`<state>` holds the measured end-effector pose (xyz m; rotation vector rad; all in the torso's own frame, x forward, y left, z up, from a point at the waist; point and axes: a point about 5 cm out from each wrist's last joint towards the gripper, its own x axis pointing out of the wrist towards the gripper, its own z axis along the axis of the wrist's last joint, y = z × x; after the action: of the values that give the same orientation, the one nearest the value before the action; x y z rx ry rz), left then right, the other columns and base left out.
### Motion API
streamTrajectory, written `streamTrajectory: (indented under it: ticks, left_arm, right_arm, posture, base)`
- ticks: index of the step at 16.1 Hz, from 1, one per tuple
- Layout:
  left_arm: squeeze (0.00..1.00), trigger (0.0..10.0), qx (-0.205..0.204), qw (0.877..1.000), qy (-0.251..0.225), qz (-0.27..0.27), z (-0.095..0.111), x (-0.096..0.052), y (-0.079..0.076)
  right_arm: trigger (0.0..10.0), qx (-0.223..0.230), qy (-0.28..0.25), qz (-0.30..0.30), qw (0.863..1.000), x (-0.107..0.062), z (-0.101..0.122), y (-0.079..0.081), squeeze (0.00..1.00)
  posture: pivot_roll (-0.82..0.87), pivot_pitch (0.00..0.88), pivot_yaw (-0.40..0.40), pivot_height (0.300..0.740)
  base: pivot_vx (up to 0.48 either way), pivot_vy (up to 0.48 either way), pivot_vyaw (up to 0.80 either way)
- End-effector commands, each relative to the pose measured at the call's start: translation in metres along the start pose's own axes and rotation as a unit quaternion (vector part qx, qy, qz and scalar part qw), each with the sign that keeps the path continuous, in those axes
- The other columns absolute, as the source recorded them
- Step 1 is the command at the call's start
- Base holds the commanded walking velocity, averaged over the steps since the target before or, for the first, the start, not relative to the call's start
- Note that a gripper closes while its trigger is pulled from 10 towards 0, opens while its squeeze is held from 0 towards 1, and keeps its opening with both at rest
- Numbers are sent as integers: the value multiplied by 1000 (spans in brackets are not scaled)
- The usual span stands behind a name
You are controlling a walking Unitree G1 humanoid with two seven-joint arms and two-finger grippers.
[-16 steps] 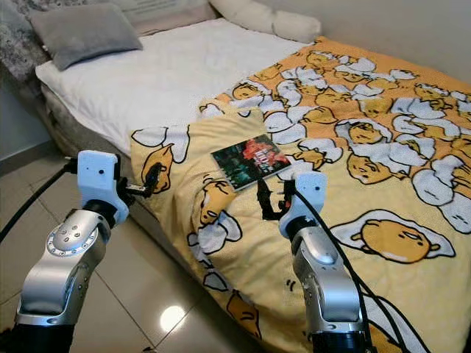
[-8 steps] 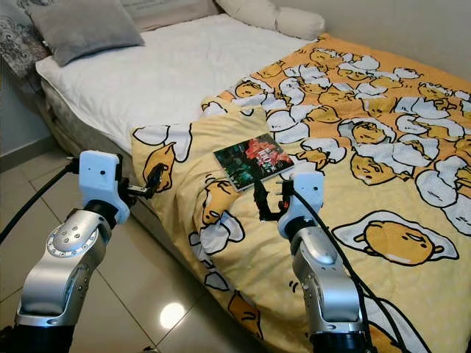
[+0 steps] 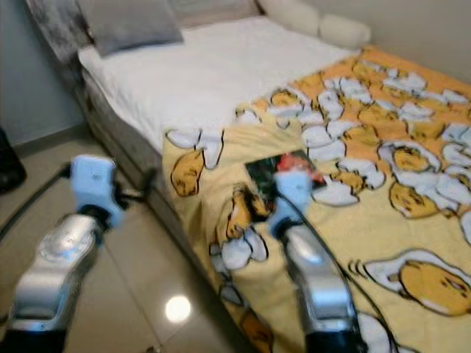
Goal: Clean up the room
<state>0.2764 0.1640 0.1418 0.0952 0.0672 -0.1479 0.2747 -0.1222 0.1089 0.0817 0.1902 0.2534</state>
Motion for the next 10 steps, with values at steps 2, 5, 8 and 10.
streamTrajectory:
  ticks: [2, 5, 8, 10]
  left_arm:
    - [1000, 10000, -6, 1000, -5, -22, 2, 2, -12]
    - [1000, 10000, -4, 1000, -3, -23, 2, 2, -11]
    - [1000, 10000, 1, 1000, -3, -26, 1, 2, -11]
    - [1000, 10000, 3, 999, -3, -33, 0, 2, -13]
  right_arm:
    - [10000, -6, 11, -29, 1000, -5, -4, -16, 0]
    - [10000, 0, 13, -30, 999, -4, -4, -16, 0]
    - [10000, -3, 14, -24, 1000, -3, -5, -13, 0]
    - [10000, 1, 15, -26, 1000, -3, -5, -14, 0]
  posture:
    - [-41, 0, -39, 740]
    - [-38, 0, -39, 740]
    - [-37, 0, -38, 740]
    - [-38, 0, -36, 740]
  base:
    - [332, 0, 0]
    - [330, 0, 0]
    - [315, 0, -533]
    - [0, 0, 0]
